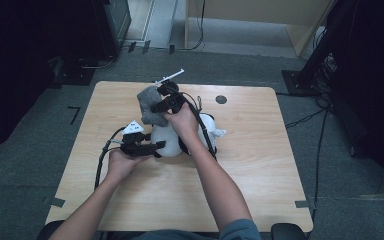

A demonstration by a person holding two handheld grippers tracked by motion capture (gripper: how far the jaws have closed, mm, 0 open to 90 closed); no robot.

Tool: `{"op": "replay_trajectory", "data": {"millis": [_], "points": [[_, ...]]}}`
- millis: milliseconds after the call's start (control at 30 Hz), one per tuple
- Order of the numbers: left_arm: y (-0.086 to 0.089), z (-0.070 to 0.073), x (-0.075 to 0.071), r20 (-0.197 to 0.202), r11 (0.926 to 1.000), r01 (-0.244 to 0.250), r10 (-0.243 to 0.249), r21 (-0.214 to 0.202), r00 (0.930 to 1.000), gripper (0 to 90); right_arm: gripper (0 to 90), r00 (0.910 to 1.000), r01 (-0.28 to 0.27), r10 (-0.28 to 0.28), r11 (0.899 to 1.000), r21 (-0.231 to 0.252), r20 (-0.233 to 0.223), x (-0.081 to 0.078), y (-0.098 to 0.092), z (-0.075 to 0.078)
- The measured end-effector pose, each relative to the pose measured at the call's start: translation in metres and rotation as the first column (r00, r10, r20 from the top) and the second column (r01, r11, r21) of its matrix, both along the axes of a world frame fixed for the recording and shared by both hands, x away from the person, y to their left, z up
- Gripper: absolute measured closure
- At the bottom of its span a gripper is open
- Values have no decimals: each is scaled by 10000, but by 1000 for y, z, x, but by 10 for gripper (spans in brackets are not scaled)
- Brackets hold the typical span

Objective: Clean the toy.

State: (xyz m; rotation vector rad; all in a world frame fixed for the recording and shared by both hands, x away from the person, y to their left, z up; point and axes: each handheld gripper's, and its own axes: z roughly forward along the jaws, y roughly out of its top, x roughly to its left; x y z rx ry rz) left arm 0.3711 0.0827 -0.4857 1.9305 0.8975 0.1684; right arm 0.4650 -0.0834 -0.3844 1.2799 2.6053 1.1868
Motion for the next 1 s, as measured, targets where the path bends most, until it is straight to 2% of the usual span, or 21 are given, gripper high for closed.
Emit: {"op": "replay_trajectory", "data": {"millis": [33, 100, 200, 333, 600, 700, 733, 833, 900, 1000], "points": [[0, 0, 0, -28, 10000, -11, 11, -28, 10000, 412, 765, 9999, -84, 84, 10000, -2, -58, 0, 2, -4], [0, 0, 0, -54, 10000, -9, 9, -9, 10000, 412, 764, 9999, -122, 122, 9980, -622, -7, 0, 6, -10], [0, 0, 0, -73, 10000, -40, 40, 7, 10000, 412, 764, 10000, -17, 27, 9926, -1210, 76, 1, 1, -17], [-1, 0, 0, -64, 10000, -83, 83, 13, 9999, 414, 755, 9996, 169, -134, 9886, -1499, 244, 3, -14, -16], [-2, 1, 0, -182, 9999, -138, 139, 43, 9997, 418, 756, 9972, 700, -647, 9827, -1715, 361, 4, -49, -17], [-2, 1, 1, -202, 9999, -114, 115, 50, 9997, 419, 755, 9955, 907, -835, 9754, -2008, 444, 2, -65, -17], [-2, 1, 1, -205, 9999, -94, 96, 74, 9997, 420, 755, 9947, 1006, -944, 9746, -2001, 404, 2, -72, -17], [-3, 1, 1, -158, 9999, -118, 119, 59, 9998, 424, 749, 9920, 1259, -1231, 9795, -1571, 276, 1, -91, -18], [-2, 1, 1, -216, 9999, -131, 132, 43, 9997, 432, 745, 9898, 1410, -1358, 9774, -1575, 433, 0, -101, -16], [-2, 1, 0, -231, 9999, -131, 132, 40, 9996, 437, 746, 9842, 1689, -1556, 9685, -1832, 848, -2, -112, -14]]}}
